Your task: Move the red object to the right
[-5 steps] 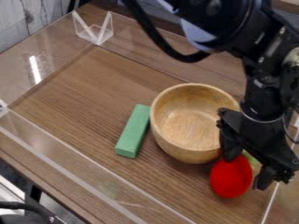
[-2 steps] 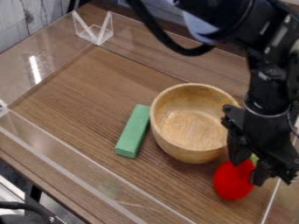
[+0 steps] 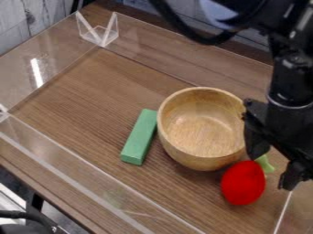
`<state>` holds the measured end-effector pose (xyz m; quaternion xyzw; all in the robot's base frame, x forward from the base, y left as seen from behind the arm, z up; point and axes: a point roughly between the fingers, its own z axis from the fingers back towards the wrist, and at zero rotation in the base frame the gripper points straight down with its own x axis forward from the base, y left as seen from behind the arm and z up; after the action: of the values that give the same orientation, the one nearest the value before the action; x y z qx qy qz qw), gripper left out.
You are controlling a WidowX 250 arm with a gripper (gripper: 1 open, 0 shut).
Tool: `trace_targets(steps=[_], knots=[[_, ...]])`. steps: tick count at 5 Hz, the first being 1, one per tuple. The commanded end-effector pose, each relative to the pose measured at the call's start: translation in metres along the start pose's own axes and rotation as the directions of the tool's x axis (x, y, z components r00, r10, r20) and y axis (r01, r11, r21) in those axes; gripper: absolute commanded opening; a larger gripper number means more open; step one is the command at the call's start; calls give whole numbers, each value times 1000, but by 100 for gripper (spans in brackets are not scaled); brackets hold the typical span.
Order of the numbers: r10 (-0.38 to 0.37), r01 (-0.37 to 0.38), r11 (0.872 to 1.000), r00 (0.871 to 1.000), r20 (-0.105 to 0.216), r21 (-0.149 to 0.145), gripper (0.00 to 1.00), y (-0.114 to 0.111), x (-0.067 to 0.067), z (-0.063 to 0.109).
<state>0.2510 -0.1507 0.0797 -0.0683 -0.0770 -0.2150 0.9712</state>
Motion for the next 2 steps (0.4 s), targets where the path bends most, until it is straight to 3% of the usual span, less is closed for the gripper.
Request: trace_targets(steps=[1,2], knots=[[17,-17,1000,999,47,-6,100,0,13,7],[34,-34,999,999,34,-7,100,1,12,2]])
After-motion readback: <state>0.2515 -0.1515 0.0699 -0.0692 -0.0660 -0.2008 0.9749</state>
